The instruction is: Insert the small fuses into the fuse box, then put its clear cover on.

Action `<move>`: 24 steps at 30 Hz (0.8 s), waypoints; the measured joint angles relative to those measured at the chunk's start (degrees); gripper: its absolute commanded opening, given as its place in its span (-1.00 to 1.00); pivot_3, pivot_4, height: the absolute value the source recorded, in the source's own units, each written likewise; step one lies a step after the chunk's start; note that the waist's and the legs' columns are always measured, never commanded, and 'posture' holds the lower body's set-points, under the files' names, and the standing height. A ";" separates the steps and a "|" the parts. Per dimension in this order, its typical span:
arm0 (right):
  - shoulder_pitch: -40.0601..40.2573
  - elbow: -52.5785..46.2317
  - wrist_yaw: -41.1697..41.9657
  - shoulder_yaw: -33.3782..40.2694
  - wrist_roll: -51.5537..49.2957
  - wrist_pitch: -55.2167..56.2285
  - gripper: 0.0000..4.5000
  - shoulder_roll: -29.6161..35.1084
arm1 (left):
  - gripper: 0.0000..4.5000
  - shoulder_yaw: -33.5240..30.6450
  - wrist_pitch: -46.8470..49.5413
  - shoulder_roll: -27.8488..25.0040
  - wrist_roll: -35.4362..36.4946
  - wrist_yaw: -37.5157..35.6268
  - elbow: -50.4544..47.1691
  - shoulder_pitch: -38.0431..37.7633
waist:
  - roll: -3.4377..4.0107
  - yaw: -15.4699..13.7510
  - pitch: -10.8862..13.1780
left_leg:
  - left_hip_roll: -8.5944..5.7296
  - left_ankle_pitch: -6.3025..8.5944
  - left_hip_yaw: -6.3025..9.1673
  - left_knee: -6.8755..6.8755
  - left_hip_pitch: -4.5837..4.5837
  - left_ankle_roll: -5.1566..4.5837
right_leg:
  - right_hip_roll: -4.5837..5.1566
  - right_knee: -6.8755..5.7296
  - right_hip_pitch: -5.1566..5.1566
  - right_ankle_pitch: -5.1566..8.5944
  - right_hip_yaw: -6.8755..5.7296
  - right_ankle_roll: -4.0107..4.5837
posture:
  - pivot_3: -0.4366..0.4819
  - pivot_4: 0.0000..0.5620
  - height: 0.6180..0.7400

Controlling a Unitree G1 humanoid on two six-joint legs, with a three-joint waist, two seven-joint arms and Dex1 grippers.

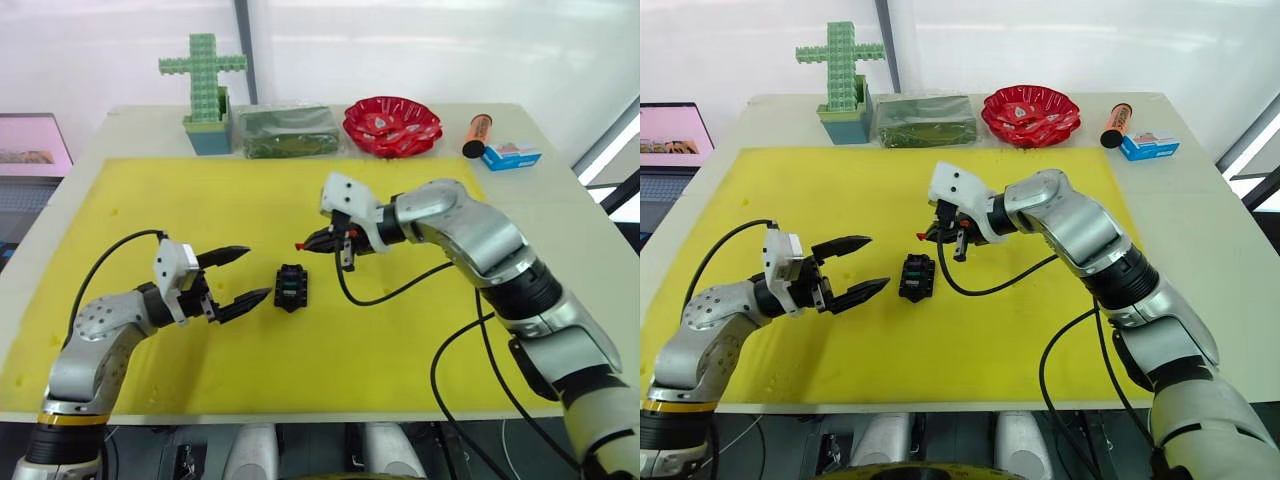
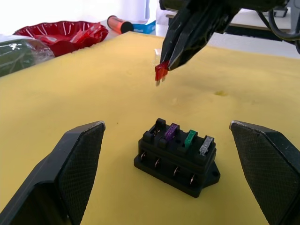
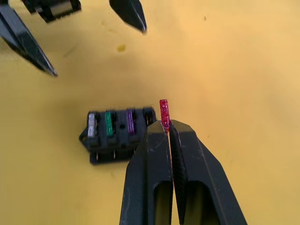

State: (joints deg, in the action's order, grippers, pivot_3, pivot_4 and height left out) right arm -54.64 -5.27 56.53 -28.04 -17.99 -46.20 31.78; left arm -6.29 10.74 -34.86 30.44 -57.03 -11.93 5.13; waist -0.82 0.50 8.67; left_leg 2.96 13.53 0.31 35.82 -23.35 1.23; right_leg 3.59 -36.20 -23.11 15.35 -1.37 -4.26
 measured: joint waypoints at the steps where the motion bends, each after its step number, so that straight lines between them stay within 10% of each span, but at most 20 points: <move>1: 0.01 0.13 0.53 -0.52 0.63 0.58 -0.99 -0.20 | 1.00 0.30 -0.37 0.31 -0.39 0.00 0.23 0.12 | 0.00 0.03 0.00 | -0.01 0.00 -0.01 0.01 0.00 0.00 | 0.02 0.00 0.00 0.00 0.00 0.00 | -0.05 -0.47 1.00; 24: 0.00 9.86 5.77 -2.68 10.07 9.31 -0.99 -6.23 | 1.00 3.21 -1.05 1.67 -3.77 -0.21 2.95 2.38 | 0.00 0.08 0.00 | -0.01 0.00 -0.01 0.03 0.00 0.00 | 0.01 -0.04 0.00 -0.02 0.00 -0.02 | -0.05 -0.47 1.00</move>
State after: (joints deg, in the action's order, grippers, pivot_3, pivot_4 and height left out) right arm -54.64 4.59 62.30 -30.73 -7.92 -36.89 25.55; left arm -3.08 9.69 -33.19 26.67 -57.25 -8.98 7.51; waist -0.82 0.58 8.67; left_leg 2.95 13.52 0.30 35.86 -23.35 1.23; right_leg 3.60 -36.24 -23.10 15.34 -1.37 -4.28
